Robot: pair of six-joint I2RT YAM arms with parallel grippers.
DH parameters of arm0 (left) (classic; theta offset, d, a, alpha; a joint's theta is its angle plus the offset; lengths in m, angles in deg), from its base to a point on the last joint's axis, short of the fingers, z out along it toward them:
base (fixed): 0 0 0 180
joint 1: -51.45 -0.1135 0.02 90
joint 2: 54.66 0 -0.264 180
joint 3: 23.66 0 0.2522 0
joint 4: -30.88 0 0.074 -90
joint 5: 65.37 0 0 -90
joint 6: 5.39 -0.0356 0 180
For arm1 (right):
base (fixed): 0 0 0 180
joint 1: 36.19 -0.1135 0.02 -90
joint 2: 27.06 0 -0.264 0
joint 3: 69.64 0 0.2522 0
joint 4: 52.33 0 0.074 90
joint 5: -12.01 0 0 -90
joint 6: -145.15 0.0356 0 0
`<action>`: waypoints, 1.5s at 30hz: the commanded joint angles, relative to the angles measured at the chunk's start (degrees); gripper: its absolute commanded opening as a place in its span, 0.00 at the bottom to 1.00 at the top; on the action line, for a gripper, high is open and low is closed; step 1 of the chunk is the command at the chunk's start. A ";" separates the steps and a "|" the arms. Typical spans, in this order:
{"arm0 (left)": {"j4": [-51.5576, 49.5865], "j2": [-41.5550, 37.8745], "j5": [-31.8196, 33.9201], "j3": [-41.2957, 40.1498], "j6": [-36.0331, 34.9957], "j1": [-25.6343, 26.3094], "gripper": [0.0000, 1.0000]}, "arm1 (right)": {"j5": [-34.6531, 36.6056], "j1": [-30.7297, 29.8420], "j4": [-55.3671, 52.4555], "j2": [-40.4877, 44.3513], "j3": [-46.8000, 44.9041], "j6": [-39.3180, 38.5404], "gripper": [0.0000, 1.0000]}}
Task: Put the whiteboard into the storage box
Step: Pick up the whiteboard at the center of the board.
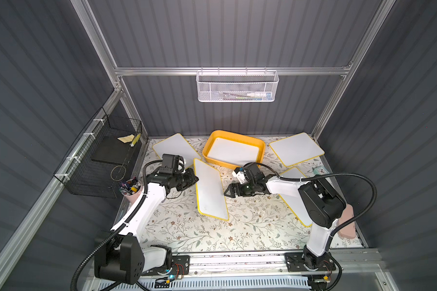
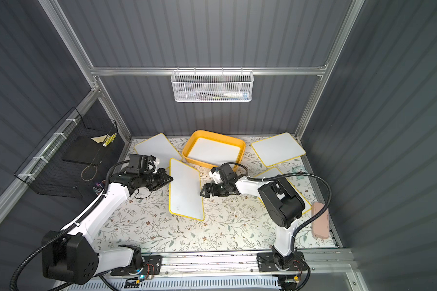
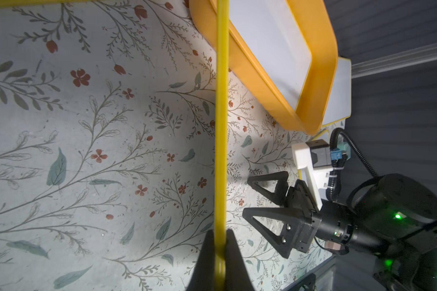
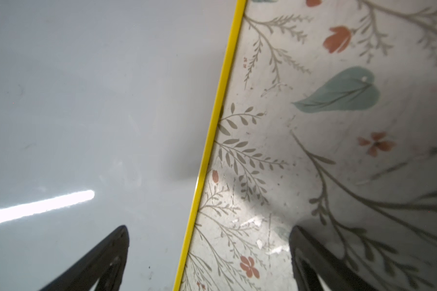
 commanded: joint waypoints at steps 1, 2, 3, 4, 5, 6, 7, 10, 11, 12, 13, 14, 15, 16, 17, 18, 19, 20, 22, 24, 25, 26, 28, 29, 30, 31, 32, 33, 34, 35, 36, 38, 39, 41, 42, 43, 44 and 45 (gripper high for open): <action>7.15 -2.00 -9.54 -2.37 4.88 -3.00 0.00 | 1.81 -0.33 -6.08 -2.71 -1.18 -0.38 0.99; 8.66 -2.27 -11.18 -3.31 6.07 -3.79 0.00 | 1.75 -0.36 -5.86 -2.50 -1.34 -0.24 0.99; 10.00 -2.60 -12.10 -4.07 7.07 -4.36 0.00 | 1.75 -0.41 -5.64 -2.44 -1.43 -0.15 0.99; 11.20 -2.91 -12.85 -4.78 7.68 -4.78 0.00 | 1.75 -0.40 -5.63 -2.55 -1.39 -0.14 0.99; 11.90 -2.80 -13.60 -5.14 7.83 -5.02 0.00 | 1.79 -0.34 -5.76 -2.63 -1.24 -0.22 0.99; 12.31 -2.45 -14.46 -5.24 7.80 -5.24 0.00 | 1.83 -0.34 -5.92 -2.73 -1.19 -0.23 0.99; 12.72 -1.89 -15.63 -5.34 7.84 -5.36 0.00 | 1.92 -0.34 -5.85 -2.50 -1.32 -0.24 0.99; 14.27 -1.65 -18.31 -6.02 8.85 -5.63 0.00 | 2.01 -0.33 -4.71 -1.52 -2.14 0.11 0.99; 14.68 -1.86 -18.82 -6.27 9.11 -5.73 0.00 | 2.22 -0.35 -4.57 -1.50 -2.20 0.05 0.99; 14.88 -1.91 -19.33 -6.35 9.04 -5.97 0.00 | 2.40 -0.35 -4.77 -1.54 -2.16 -0.03 0.99; 15.04 -1.79 -20.19 -6.32 8.99 -6.36 0.00 | 2.53 -0.35 -5.07 -1.64 -2.00 -0.07 0.99; 15.06 -1.55 -21.26 -6.33 8.87 -6.81 0.00 | 2.54 -0.26 -5.17 -1.57 -1.98 -0.13 0.99; 15.15 -1.48 -22.00 -6.35 8.87 -7.27 0.00 | 2.52 -0.24 -5.10 -1.49 -2.06 -0.06 0.99; 15.15 -1.64 -22.53 -6.48 8.95 -7.68 0.00 | 2.52 -0.25 -4.87 -1.25 -2.22 0.10 0.99; 15.06 -2.07 -22.66 -6.66 8.95 -7.92 0.00 | 2.62 -0.26 -4.44 -1.02 -2.48 0.21 0.99; 15.21 -2.50 -22.71 -6.90 8.96 -8.22 0.00 | 2.86 -0.25 -4.22 -0.86 -2.67 0.36 0.99; 15.41 -2.87 -22.76 -7.18 8.96 -8.41 0.00 | 3.12 -0.23 -4.09 -0.71 -2.77 0.31 0.99; 15.43 -2.91 -23.15 -7.36 8.71 -8.78 0.00 | 3.32 -0.16 -4.18 -0.54 -2.85 0.35 0.99; 15.09 -2.75 -24.06 -7.68 8.47 -9.45 0.00 | 3.38 0.02 -3.86 0.00 -3.28 0.59 0.99; 16.10 -3.13 -24.89 -8.78 9.78 -9.68 0.00 | 3.46 0.20 -3.05 0.64 -3.94 0.89 0.99; 18.07 -3.55 -25.69 -9.65 11.14 -9.69 0.00 | 3.49 0.33 -2.55 0.89 -4.29 0.97 0.99; 19.84 -3.88 -26.35 -10.42 12.41 -9.82 0.00 | 3.33 0.44 -2.11 1.14 -4.63 1.16 0.99; 21.21 -3.81 -28.02 -10.93 13.07 -10.19 0.00 | 2.52 0.93 -0.75 1.99 -5.50 1.64 0.99; 20.78 -3.63 -28.60 -10.72 12.48 -10.30 0.00 | 1.63 1.19 0.26 2.42 -6.07 2.04 0.99; 19.50 -3.67 -28.71 -10.39 11.40 -10.35 0.00 | 0.84 1.38 1.23 2.78 -6.54 2.28 0.99; 18.20 -3.93 -28.44 -10.10 10.47 -10.38 0.00 | -0.06 1.47 2.28 2.86 -6.93 2.45 0.99; 17.94 -4.27 -28.45 -10.25 10.14 -10.39 0.00 | -1.25 1.54 2.84 2.79 -7.03 2.56 0.99; 18.02 -4.57 -28.49 -10.51 10.04 -10.39 0.00 | -2.01 1.67 3.04 2.64 -6.99 2.53 0.99; 17.96 -4.67 -28.74 -10.70 9.79 -10.45 0.00 | -2.65 1.72 3.22 2.63 -7.03 2.71 0.99; 17.81 -4.60 -29.30 -10.79 9.62 -10.56 0.00 | -3.47 1.83 3.92 2.72 -7.29 2.92 0.99; 17.83 -4.59 -29.64 -10.93 9.49 -10.56 0.00 | -4.36 1.88 4.76 2.97 -7.61 3.22 0.99; 18.62 -5.06 -30.11 -11.37 10.09 -10.65 0.00 | -6.46 2.06 7.31 3.61 -8.66 4.35 0.99; 19.85 -5.28 -30.22 -11.91 10.82 -10.65 0.00 | -7.00 2.09 8.20 3.88 -9.04 4.53 0.99; 23.16 -5.60 -31.53 -12.87 12.54 -10.65 0.00 | -7.23 2.08 9.17 4.74 -9.65 4.47 0.99; 23.80 -5.43 -32.18 -12.98 12.98 -10.65 0.00 | -6.98 2.09 9.31 5.27 -9.86 4.41 0.99; 23.70 -5.60 -32.43 -12.91 13.12 -10.62 0.00 | -6.55 2.06 9.59 5.88 -10.25 4.25 0.99; 23.67 -5.92 -32.31 -12.84 13.12 -10.65 0.00 | -5.97 2.21 10.09 6.63 -10.85 4.40 0.99; 23.86 -6.20 -32.16 -12.81 13.38 -10.72 0.00 | -5.59 2.14 10.58 7.26 -11.41 4.40 0.99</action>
